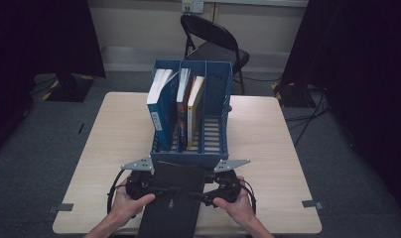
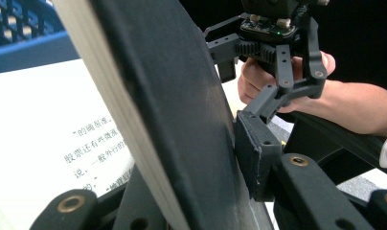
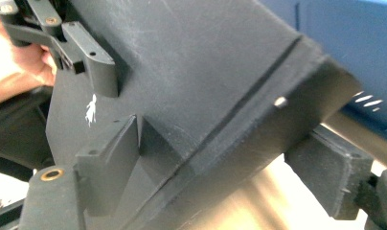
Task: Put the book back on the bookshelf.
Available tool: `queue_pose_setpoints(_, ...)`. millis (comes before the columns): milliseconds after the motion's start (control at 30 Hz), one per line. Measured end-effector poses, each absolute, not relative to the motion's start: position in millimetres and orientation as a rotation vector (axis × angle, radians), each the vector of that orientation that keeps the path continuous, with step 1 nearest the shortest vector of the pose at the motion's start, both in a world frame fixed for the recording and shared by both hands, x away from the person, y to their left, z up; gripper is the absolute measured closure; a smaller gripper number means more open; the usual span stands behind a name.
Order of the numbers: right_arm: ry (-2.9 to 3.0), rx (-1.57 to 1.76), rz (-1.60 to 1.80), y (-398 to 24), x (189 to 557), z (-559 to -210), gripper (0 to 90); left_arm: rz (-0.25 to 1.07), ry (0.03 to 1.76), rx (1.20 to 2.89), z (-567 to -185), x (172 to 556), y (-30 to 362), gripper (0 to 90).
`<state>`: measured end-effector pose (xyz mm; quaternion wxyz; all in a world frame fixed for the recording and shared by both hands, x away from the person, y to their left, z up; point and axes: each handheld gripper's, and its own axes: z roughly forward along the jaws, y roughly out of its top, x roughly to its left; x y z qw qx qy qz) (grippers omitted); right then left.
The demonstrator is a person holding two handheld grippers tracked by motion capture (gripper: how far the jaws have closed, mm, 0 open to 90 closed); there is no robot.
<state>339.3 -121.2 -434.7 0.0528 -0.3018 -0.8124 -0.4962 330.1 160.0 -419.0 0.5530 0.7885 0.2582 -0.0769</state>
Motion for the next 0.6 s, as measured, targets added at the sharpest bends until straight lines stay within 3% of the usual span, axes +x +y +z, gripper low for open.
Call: queue_pose_setpoints(600, -2.630, -0.906, -1.740, -146.4, 337.3, -389.9, 32.3, 0.018, 0.501, 1.852, -385.7, 335.7, 136.5, 69.3)
